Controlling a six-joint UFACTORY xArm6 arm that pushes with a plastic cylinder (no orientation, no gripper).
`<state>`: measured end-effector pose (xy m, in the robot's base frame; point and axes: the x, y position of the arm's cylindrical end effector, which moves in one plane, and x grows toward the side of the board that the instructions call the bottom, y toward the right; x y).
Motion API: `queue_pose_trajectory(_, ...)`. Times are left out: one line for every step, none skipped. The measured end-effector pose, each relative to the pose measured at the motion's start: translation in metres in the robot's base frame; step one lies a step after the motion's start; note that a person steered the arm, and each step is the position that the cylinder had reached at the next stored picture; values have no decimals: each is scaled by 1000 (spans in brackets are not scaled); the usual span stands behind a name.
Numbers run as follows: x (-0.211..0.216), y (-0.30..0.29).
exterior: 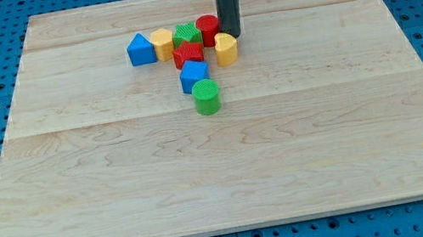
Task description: Push the yellow heart closer to the red star
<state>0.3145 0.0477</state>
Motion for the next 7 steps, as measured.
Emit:
queue_pose_trajectory(6,1)
queue_pose_trajectory(23,13)
queue_pose_trajectory(50,25)
queue_pose_trajectory(70,25)
queue_pose_trajectory(70,25)
queue_pose_trajectory(70,25)
queue_pose_trajectory(65,25)
